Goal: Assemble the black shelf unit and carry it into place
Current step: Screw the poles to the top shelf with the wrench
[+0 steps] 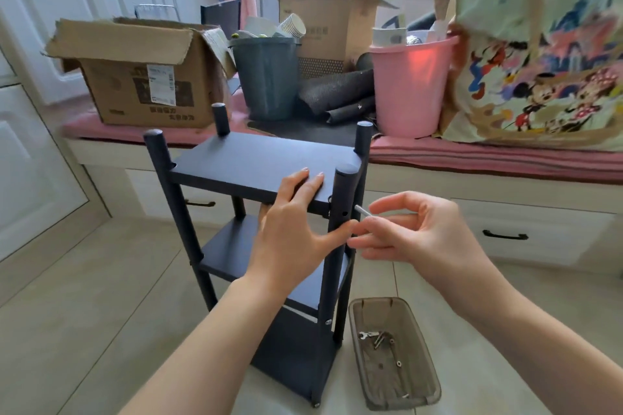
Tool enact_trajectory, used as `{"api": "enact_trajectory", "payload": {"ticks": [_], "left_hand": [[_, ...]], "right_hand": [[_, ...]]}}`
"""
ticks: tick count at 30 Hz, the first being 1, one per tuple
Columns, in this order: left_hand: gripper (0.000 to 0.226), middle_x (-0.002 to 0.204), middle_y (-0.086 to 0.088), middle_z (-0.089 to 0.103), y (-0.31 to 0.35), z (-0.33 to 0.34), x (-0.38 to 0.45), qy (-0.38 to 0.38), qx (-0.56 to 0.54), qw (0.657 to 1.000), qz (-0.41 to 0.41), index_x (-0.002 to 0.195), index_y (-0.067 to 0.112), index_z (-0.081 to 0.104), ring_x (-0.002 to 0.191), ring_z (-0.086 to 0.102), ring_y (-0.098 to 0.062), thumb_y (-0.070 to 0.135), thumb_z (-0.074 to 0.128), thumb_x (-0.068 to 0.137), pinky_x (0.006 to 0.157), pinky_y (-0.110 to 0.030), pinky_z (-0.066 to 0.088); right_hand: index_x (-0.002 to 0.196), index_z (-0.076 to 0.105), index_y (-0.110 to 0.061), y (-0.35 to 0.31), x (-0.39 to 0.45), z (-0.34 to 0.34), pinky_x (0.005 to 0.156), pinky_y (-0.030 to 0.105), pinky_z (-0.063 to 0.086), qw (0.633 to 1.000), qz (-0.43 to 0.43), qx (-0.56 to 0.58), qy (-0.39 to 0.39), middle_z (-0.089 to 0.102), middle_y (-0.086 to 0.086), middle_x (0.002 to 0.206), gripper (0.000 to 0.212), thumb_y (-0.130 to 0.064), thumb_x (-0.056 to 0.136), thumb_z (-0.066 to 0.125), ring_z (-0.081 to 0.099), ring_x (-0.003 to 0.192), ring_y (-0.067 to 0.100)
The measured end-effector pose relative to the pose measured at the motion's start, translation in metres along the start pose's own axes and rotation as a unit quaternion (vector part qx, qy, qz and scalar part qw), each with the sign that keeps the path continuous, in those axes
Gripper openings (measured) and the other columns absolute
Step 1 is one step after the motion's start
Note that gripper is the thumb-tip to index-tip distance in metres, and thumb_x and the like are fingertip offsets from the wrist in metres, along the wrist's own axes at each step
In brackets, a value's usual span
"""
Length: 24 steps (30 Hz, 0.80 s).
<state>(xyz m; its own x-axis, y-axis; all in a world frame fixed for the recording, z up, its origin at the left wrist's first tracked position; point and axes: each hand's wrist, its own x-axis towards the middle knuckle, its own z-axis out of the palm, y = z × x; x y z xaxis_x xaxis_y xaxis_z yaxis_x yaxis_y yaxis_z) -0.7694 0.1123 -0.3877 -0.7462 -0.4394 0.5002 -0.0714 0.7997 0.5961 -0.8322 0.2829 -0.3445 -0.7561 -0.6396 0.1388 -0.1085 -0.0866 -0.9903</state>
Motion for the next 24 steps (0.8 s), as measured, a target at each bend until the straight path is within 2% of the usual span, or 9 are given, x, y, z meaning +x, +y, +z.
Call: {"api": "enact_trajectory", "payload": {"ticks": [3,8,13,15,18,20,22,24], "left_hand": [[0.11,0.153,0.008,0.038,0.002,-0.005,0.0,-0.021,-0.003,1.0,-0.004,0.151,0.018,0.044,0.141,0.038,-0.012,0.084,0.049,0.063,0.118,-0.041,0.035],[0.087,0.151,0.007,0.041,-0.006,-0.006,-0.001,-0.023,-0.021,0.999,-0.011,0.147,0.017,0.049,0.137,0.043,-0.013,0.061,0.075,0.076,0.116,-0.043,0.038],[0.092,0.151,0.006,0.042,-0.007,-0.008,-0.001,-0.02,-0.03,0.999,-0.011,0.15,0.014,0.045,0.138,0.042,-0.013,0.059,0.076,0.075,0.116,-0.044,0.038],[0.095,0.15,0.007,0.042,-0.009,-0.009,-0.001,-0.024,-0.039,0.999,-0.011,0.151,0.014,0.043,0.137,0.041,-0.009,0.059,0.076,0.074,0.116,-0.036,0.037],[0.097,0.145,0.013,0.042,-0.014,-0.012,0.0,-0.03,-0.065,0.997,-0.006,0.152,0.013,0.041,0.128,0.04,0.007,0.053,0.081,0.073,0.11,-0.011,0.031],[0.089,0.143,0.016,0.038,-0.017,-0.013,0.001,-0.047,-0.087,0.995,-0.001,0.152,0.012,0.04,0.122,0.034,0.022,0.034,0.085,0.079,0.104,0.001,0.024],[0.077,0.145,0.018,0.035,-0.019,-0.014,0.002,-0.064,-0.125,0.99,-0.01,0.153,0.011,0.038,0.12,0.027,0.032,0.014,0.074,0.085,0.1,0.005,0.02],[0.072,0.146,0.02,0.034,-0.018,-0.016,0.003,-0.061,-0.166,0.984,-0.036,0.154,0.014,0.037,0.118,0.022,0.037,0.004,0.062,0.088,0.098,0.008,0.017]], "right_hand": [[0.099,0.064,-0.002,0.007,-0.005,0.008,0.064,0.03,0.061,0.999,-0.02,-0.043,0.009,0.076,0.011,0.079,0.032,-0.021,0.077,0.078,0.076,0.077,0.026],[0.093,0.067,-0.006,0.021,-0.006,0.014,0.065,0.031,0.061,0.996,-0.049,-0.076,0.013,0.077,0.008,0.078,0.013,-0.008,0.083,0.076,0.076,0.075,0.023],[0.091,0.068,-0.006,0.025,-0.003,0.014,0.063,0.029,0.061,0.996,-0.052,-0.073,0.014,0.077,0.008,0.078,0.013,-0.011,0.082,0.076,0.076,0.074,0.025],[0.092,0.068,-0.005,0.025,-0.001,0.014,0.063,0.03,0.061,0.996,-0.058,-0.066,0.019,0.077,0.008,0.078,0.015,-0.014,0.082,0.076,0.076,0.074,0.025],[0.091,0.067,-0.006,0.026,0.002,0.016,0.063,0.032,0.061,0.996,-0.062,-0.063,0.014,0.076,0.009,0.077,0.015,-0.014,0.082,0.077,0.076,0.072,0.026],[0.089,0.068,-0.006,0.027,0.003,0.017,0.062,0.032,0.061,0.996,-0.067,-0.061,0.014,0.076,0.009,0.075,0.014,-0.013,0.081,0.078,0.075,0.071,0.026],[0.088,0.069,-0.007,0.027,0.006,0.019,0.061,0.031,0.061,0.995,-0.075,-0.06,0.017,0.076,0.008,0.076,0.013,-0.012,0.081,0.078,0.075,0.07,0.026],[0.086,0.069,-0.008,0.026,0.009,0.021,0.061,0.031,0.061,0.994,-0.083,-0.062,0.018,0.076,0.007,0.076,0.014,-0.015,0.08,0.079,0.075,0.069,0.026]]}}
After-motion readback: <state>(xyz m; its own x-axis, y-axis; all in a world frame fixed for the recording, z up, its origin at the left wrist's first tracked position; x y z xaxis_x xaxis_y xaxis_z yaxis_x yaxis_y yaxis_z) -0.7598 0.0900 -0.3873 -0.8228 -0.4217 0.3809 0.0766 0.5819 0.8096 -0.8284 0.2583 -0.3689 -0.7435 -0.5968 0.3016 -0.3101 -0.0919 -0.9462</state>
